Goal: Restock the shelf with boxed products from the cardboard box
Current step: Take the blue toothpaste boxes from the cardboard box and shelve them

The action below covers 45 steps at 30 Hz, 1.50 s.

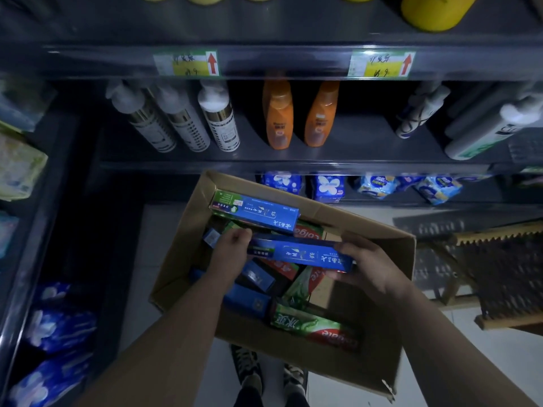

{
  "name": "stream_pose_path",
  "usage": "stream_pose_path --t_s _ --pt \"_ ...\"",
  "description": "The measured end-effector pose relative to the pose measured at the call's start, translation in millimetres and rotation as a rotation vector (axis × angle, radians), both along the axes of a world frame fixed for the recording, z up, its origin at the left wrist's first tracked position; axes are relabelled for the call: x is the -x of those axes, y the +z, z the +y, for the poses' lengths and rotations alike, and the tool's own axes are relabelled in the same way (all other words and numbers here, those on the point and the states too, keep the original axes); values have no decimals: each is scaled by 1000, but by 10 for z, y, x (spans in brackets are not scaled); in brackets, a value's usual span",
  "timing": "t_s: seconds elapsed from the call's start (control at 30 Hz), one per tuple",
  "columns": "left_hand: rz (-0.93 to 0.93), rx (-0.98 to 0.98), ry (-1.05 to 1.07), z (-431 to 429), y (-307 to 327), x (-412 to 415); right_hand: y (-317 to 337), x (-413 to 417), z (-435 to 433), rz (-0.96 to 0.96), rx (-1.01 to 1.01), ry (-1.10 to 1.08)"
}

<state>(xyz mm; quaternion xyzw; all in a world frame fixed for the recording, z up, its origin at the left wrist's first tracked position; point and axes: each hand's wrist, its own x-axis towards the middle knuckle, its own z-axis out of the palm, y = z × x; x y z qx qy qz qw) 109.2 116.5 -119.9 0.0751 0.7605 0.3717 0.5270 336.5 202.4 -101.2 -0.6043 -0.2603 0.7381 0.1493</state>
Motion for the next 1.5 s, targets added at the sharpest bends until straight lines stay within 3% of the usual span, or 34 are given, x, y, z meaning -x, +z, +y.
stream_pose_path --t_s 0.3,0.8,1.1,1.27,1.5 --pt "-137 142 7 411 -318 -38 -15 -310 122 44 -183 209" --pt "-199 181 106 448 -294 -56 23 -331 10 14 -205 123" --pt "-342 98 297 126 233 -128 600 -448 -19 60 -202 92" --pt "-191 43 267 -166 687 -91 1059 -436 -17 175 -209 40" --pt "46 -178 274 -522 1572 252 1678 -298 5 238 -241 97"
